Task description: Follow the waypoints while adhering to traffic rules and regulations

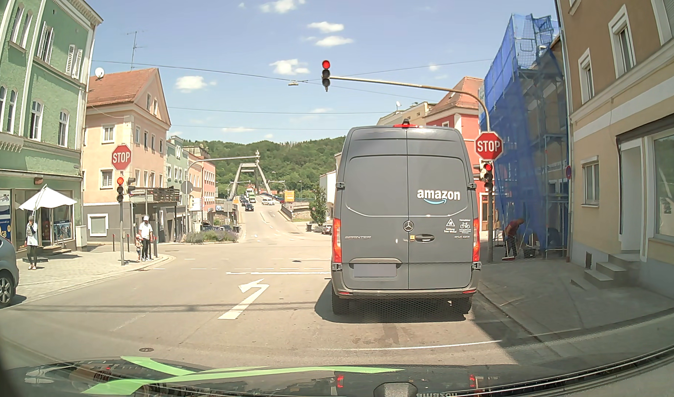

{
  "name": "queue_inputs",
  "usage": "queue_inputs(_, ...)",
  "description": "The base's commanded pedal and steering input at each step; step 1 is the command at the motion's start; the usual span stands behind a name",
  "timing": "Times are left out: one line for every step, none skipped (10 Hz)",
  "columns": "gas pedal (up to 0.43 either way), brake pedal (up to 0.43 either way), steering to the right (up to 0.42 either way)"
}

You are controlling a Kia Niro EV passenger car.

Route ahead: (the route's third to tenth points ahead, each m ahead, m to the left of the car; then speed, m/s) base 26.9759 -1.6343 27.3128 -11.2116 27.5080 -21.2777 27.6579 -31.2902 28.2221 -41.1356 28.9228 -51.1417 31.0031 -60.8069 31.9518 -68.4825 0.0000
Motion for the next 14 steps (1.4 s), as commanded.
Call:
queue_inputs(0.0,0.36,0.033)
queue_inputs(0.0,0.366,0.031)
queue_inputs(0.0,0.36,0.032)
queue_inputs(0.0,0.36,0.032)
queue_inputs(0.0,0.36,0.032)
queue_inputs(0.0,0.36,0.032)
queue_inputs(0.0,0.36,0.032)
queue_inputs(0.0,0.36,0.032)
queue_inputs(0.0,0.36,0.032)
queue_inputs(0.0,0.36,0.031)
queue_inputs(0.0,0.36,0.032)
queue_inputs(0.0,0.36,0.032)
queue_inputs(0.0,0.36,0.032)
queue_inputs(0.0,0.36,0.032)
